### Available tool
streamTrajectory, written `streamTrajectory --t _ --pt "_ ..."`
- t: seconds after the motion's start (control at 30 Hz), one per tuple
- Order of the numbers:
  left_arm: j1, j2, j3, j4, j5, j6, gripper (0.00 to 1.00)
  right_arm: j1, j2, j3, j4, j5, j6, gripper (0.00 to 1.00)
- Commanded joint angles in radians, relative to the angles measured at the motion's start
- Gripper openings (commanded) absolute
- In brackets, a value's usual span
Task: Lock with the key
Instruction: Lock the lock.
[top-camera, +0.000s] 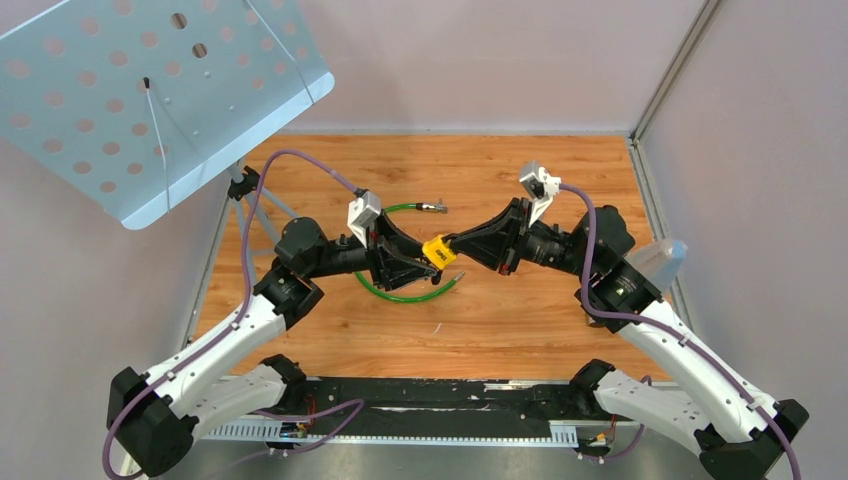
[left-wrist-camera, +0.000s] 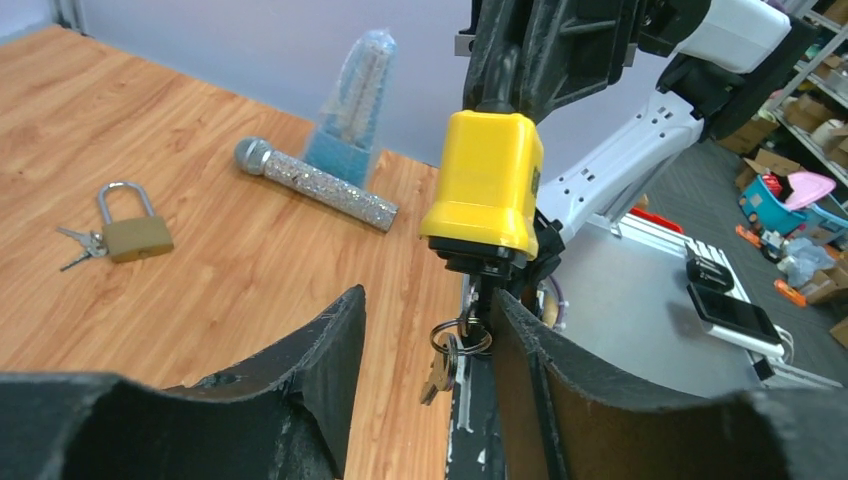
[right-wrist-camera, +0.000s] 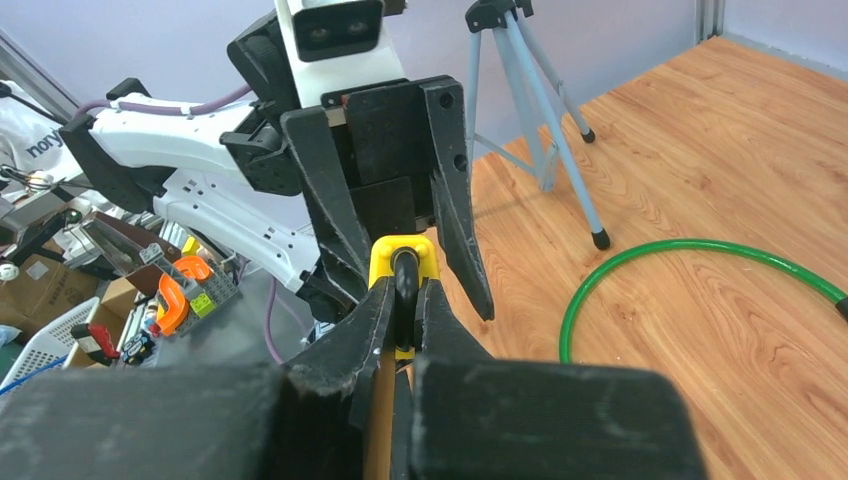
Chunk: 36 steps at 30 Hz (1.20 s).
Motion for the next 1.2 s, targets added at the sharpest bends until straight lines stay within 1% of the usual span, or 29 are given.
streamTrajectory --t 0.0,0.03,0.07,0.1,0.13,0.3,0.33,0.37,0.4,0.47,0.77,1.03,1.17 --pt "0.004 0.012 0.038 0.04 0.044 -0.021 0.52 -0.001 -0.016 0.062 0.072 -0.021 -0.022 0.0" --pt "0.004 0.012 0.038 0.042 0.044 -0.022 0.5 -0.002 -0.015 0.061 0.072 -0.02 -0.022 0.0" --pt "0.004 0.011 0.038 0.042 0.043 -0.022 0.43 -0.001 -0.014 0.058 0.072 -0.02 -0.022 0.0" --pt "0.004 0.011 0.038 0.043 0.04 -0.023 0.4 -0.001 -0.013 0.057 0.072 -0.018 -0.022 0.0" --pt "0.005 0.01 0.038 0.042 0.038 -0.024 0.35 -0.001 -0.014 0.055 0.072 -0.017 -0.022 0.0" --pt "0.005 -0.003 0.037 0.015 -0.001 -0.01 0.24 -0.002 -0.026 0.042 0.061 0.012 -0.058 0.0" --pt "0.007 -0.01 0.037 0.005 -0.007 0.0 0.18 -0.001 -0.034 0.036 0.06 0.027 -0.071 0.0" --pt "0.006 -0.014 0.034 0.002 -0.015 0.005 0.15 -0.001 -0.038 0.032 0.059 0.043 -0.081 0.0" --pt "0.007 -0.023 0.027 0.0 -0.018 0.013 0.06 -0.001 -0.043 0.029 0.058 0.06 -0.091 0.0" --pt "0.007 -0.035 0.017 -0.002 -0.02 0.025 0.0 -0.003 -0.045 0.03 0.058 0.09 -0.099 0.0" --pt "0.012 -0.057 -0.012 -0.016 -0.03 0.048 0.0 -0.023 -0.073 0.024 0.112 0.24 -0.07 0.0" --pt "0.028 -0.062 -0.032 -0.009 -0.058 0.052 0.0 -0.061 -0.122 0.005 0.126 0.302 -0.043 0.0" --pt "0.032 -0.042 -0.022 -0.021 -0.088 0.05 0.0 -0.076 -0.117 -0.001 0.12 0.331 -0.034 0.0"
